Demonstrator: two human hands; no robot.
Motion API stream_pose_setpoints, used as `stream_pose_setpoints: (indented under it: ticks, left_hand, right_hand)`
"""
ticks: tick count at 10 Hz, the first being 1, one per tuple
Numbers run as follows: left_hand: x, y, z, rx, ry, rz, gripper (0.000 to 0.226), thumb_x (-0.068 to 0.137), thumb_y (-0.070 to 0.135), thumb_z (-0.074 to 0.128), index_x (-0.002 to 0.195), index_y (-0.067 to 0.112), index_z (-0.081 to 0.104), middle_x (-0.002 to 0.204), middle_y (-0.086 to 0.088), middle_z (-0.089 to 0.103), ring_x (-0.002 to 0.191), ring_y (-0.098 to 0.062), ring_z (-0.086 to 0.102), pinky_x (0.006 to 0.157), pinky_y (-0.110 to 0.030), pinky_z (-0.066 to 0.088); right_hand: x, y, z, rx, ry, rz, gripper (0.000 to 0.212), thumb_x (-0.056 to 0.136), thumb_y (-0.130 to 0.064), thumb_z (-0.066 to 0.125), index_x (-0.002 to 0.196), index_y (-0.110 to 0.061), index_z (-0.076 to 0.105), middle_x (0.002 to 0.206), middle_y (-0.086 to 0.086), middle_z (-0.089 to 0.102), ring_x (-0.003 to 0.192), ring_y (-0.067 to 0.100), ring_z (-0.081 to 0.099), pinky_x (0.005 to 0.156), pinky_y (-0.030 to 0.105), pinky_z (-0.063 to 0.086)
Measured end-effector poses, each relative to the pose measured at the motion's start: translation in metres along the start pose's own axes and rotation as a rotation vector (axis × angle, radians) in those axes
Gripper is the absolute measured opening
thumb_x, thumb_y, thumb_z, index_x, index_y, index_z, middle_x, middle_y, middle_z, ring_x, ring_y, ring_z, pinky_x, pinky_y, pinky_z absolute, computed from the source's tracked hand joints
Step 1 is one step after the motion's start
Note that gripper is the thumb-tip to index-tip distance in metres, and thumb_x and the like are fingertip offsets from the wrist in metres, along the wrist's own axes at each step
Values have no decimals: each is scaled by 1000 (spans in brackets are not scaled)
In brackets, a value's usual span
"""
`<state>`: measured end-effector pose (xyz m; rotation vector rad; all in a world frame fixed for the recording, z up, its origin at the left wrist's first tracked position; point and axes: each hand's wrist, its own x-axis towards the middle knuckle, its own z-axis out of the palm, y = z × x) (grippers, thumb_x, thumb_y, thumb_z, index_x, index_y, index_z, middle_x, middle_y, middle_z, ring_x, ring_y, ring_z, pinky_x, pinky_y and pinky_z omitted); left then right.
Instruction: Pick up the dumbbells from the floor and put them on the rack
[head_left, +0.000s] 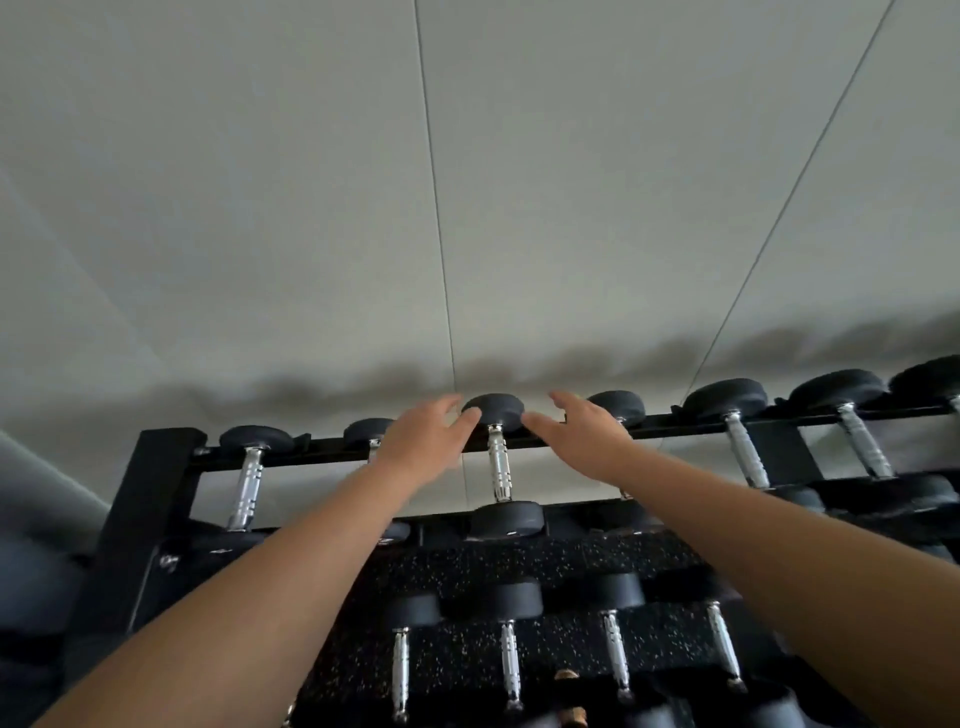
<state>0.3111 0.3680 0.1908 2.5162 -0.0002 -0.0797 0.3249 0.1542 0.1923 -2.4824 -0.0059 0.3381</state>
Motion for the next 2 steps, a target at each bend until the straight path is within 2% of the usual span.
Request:
stream_pose_setpoints:
  ticks: [1,2]
  left_hand:
    - [-15,18,-43,-29,39,67,60,95,56,43,143,20,47,148,-5,48,134,-25,43,107,-35,33]
    - [-29,38,-85,25,97,128,60,94,57,43,143,22,47,149,-2,47,133,-24,44,109,-37,34]
  right_hand:
    - [-18,-30,-28,-37,93,-65,81,84,-71,45,150,-26,32,152,6,42,132,26,44,97,38,39]
    - [-38,-56,-58,-74,191,-141,81,84,-73,44,150,-28,33,151,5,44,131,25,46,91,36,39]
